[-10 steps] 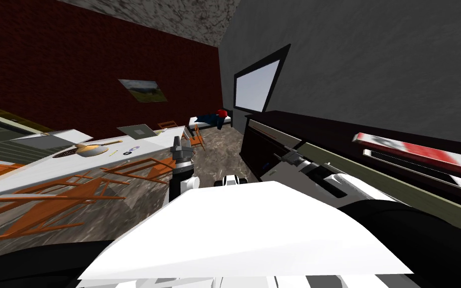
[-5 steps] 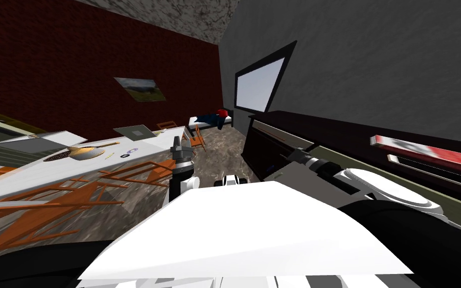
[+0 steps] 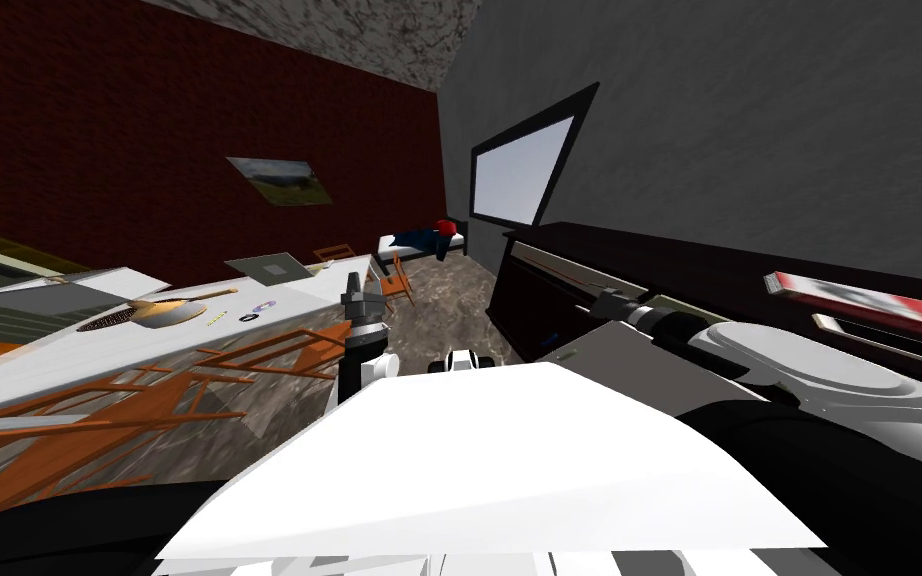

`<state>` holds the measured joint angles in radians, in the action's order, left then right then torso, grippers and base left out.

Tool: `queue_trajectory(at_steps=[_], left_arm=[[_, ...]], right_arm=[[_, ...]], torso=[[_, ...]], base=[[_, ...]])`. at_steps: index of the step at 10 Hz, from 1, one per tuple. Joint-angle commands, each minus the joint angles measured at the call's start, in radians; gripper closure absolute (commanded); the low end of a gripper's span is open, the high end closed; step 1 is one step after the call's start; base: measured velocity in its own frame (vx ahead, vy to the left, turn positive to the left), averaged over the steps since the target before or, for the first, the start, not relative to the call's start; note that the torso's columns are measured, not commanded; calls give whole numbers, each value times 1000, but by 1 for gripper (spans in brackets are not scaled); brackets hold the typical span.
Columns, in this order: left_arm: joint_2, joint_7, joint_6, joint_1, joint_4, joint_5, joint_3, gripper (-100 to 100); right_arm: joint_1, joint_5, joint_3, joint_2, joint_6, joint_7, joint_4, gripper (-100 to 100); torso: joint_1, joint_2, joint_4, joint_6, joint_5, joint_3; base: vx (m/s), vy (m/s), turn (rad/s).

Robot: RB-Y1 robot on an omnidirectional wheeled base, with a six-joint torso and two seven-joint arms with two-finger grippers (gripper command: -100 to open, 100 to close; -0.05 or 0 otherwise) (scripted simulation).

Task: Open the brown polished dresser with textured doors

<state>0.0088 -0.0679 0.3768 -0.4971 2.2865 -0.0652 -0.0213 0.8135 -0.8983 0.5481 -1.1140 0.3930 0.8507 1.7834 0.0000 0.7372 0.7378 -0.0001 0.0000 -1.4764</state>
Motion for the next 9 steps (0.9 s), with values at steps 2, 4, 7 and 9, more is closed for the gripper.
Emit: queue_trajectory(at_steps=[2, 4, 7, 9], left_arm=[[0, 0, 0, 0, 0, 0, 0, 0], [0, 0, 0, 0, 0, 0, 0, 0], [0, 0, 0, 0, 0, 0, 0, 0], [0, 0, 0, 0, 0, 0, 0, 0]], right_arm=[[16, -68, 36, -76, -13, 53, -38, -100], [14, -77, 36, -88, -16, 58, -44, -100], [19, -79, 43, -94, -15, 59, -39, 100], [23, -79, 48, -98, -13, 55, -34, 100]], torso=[[-2, 1, 0, 0, -1, 0], [0, 2, 1, 0, 0, 1], [-2, 2, 0, 0, -1, 1], [-4, -1, -5, 4, -9, 1]], base=[[60, 72, -11], [38, 58, -9], [-4, 27, -5], [-44, 192, -45]])
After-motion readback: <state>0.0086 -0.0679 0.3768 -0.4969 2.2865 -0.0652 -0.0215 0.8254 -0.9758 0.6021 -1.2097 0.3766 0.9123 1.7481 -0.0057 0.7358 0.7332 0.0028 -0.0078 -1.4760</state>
